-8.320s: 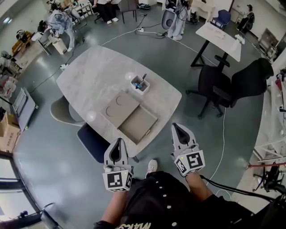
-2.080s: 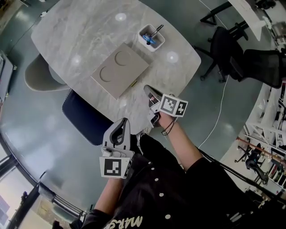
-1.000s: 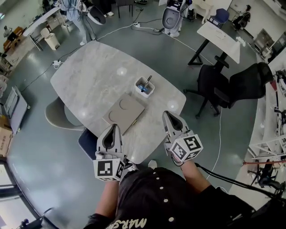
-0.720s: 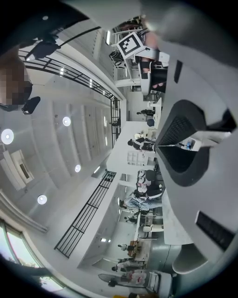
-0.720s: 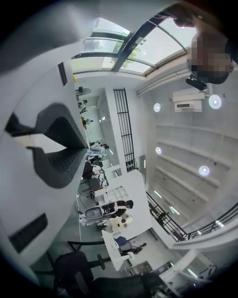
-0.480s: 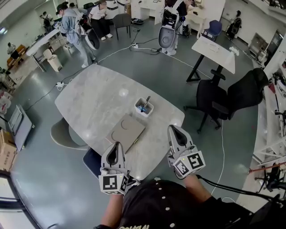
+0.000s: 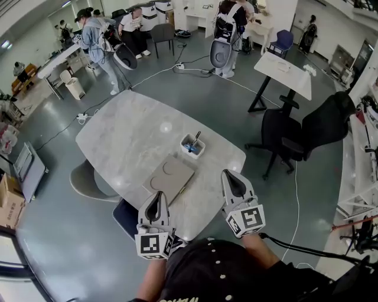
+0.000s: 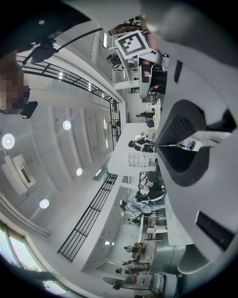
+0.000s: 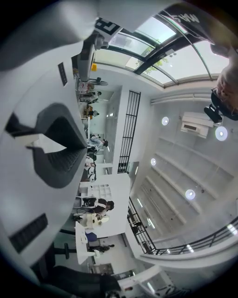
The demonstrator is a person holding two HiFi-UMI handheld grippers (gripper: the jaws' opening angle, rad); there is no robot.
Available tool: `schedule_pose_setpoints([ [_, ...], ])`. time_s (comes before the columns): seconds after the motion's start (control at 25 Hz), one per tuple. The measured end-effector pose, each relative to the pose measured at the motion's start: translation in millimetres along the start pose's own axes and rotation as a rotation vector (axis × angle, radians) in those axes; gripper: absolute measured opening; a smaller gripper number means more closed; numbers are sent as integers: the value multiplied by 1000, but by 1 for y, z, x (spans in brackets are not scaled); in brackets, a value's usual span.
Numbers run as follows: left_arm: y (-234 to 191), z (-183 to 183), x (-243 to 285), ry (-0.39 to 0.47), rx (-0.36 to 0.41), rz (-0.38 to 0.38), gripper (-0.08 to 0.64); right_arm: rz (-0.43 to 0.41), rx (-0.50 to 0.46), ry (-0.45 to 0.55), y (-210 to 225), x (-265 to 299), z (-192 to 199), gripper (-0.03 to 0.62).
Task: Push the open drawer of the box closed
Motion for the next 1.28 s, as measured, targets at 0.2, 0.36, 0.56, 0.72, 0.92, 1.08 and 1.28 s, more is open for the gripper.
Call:
schedule_pose_setpoints([
  [0.2, 2, -4, -2, 16, 6, 19, 18, -3, 10, -9, -5, 2, 3, -3],
  [0.36, 2, -3, -2, 4, 12, 7, 20, -21, 15, -11, -6, 3, 5, -3],
  [0.56, -2, -3, -6, 0, 23, -6, 19, -47, 7, -16, -13, 5, 5, -3],
  [0.72, -1, -5, -8, 2, 30, -8, 18, -66, 9, -20, -16, 5, 4, -3],
  [0.92, 1, -3, -9, 5, 33, -6, 19, -78, 9, -11, -19, 6, 3, -3],
  [1.08, 2, -4, -10, 6, 43, -4, 19, -72, 22, -18, -19, 6, 5, -3],
  [1.28, 1, -6, -11, 4, 44, -10, 18, -71, 32, -23, -19, 5, 6, -3],
])
Point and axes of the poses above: the fingertips, and each gripper's own axes: x forward along the fingers, y to its right, z out of its underside, the point moved 4 cm from there along -x, backward along the fingers, and after that the axes turned 2 degrees about y, right-handed, at the moved point
